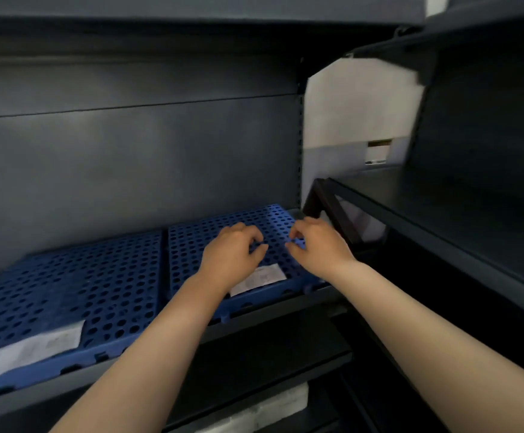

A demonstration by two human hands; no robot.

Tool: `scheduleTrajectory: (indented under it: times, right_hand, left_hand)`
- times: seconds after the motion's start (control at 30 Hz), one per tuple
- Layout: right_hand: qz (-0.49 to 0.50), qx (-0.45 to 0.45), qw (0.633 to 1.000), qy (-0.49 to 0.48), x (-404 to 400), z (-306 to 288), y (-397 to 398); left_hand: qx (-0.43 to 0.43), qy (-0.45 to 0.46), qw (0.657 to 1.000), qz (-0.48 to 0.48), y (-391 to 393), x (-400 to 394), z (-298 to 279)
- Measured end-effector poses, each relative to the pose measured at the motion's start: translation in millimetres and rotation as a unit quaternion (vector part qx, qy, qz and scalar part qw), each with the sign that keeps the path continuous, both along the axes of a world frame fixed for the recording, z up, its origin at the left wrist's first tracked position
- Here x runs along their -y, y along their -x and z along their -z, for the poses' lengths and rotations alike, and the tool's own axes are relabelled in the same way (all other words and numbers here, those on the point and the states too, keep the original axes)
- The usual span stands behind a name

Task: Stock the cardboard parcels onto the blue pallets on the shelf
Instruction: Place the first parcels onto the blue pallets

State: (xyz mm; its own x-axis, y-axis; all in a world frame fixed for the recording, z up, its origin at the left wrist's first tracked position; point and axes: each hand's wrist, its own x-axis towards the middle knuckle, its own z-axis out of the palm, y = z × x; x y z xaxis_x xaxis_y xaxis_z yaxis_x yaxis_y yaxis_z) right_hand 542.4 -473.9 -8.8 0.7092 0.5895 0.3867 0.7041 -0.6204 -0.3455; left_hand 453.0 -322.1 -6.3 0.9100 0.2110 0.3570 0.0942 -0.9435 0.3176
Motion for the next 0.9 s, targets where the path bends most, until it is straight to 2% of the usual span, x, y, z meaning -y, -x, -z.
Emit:
scheduleTrajectory:
  times: [0.17, 0.37, 0.67, 0.9]
  right_hand:
    - [0.144, -0.015, 0.989, -0.005, 46.3, -21.7, 13.1]
    - [0.299, -0.025, 0.953, -0.026, 119.7, -41.1, 59.1]
    - [0.498, -0.014, 0.866, -0.048, 214.4, -34.8, 168.9]
    - [0.597, -0.008, 0.799, -0.076, 276.0, -42.2, 238.6]
  left_hand:
    - [-0.005, 0.006, 0.993, 0.12, -26.0, 31.2, -18.0]
    - [0.019, 0.03, 0.968, 0.25, -38.3, 91.0, -32.0]
    - [0.016, 0.046, 0.898, 0.438, -8.4, 203.4, -26.4]
    - [0.013, 0.056, 0.85, 0.523, 23.2, 276.0, -30.8]
